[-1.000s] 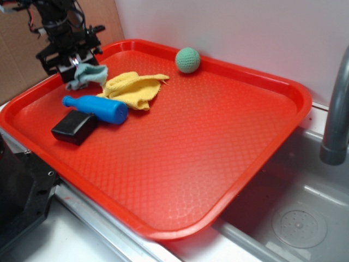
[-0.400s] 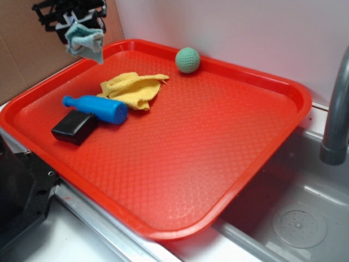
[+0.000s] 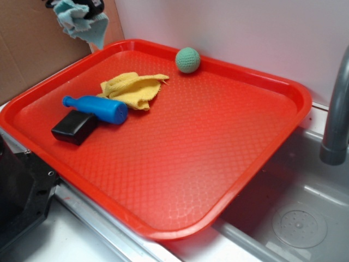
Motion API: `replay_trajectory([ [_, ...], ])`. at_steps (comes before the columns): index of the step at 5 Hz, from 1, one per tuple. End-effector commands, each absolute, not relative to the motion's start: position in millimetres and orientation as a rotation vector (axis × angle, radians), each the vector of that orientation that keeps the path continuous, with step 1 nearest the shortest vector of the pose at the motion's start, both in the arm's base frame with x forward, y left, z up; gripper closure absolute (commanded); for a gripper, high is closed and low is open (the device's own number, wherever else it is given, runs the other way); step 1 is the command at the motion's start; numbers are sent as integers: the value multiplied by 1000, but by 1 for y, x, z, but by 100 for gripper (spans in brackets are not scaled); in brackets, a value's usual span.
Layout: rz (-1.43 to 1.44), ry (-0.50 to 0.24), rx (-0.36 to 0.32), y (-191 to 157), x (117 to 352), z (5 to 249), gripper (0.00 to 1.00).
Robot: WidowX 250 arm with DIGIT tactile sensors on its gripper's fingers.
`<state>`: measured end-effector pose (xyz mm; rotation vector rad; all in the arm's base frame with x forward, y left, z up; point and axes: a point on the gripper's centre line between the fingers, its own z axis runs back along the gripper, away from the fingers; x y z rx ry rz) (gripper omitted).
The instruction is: Grab the blue cloth.
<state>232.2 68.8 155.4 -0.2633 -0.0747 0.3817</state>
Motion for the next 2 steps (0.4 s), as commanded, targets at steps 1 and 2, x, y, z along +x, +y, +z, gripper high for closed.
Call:
replay_trajectory([
  [1, 203, -170, -209, 51, 208, 199, 100],
  [2, 218, -177, -172, 45, 203, 200, 100],
])
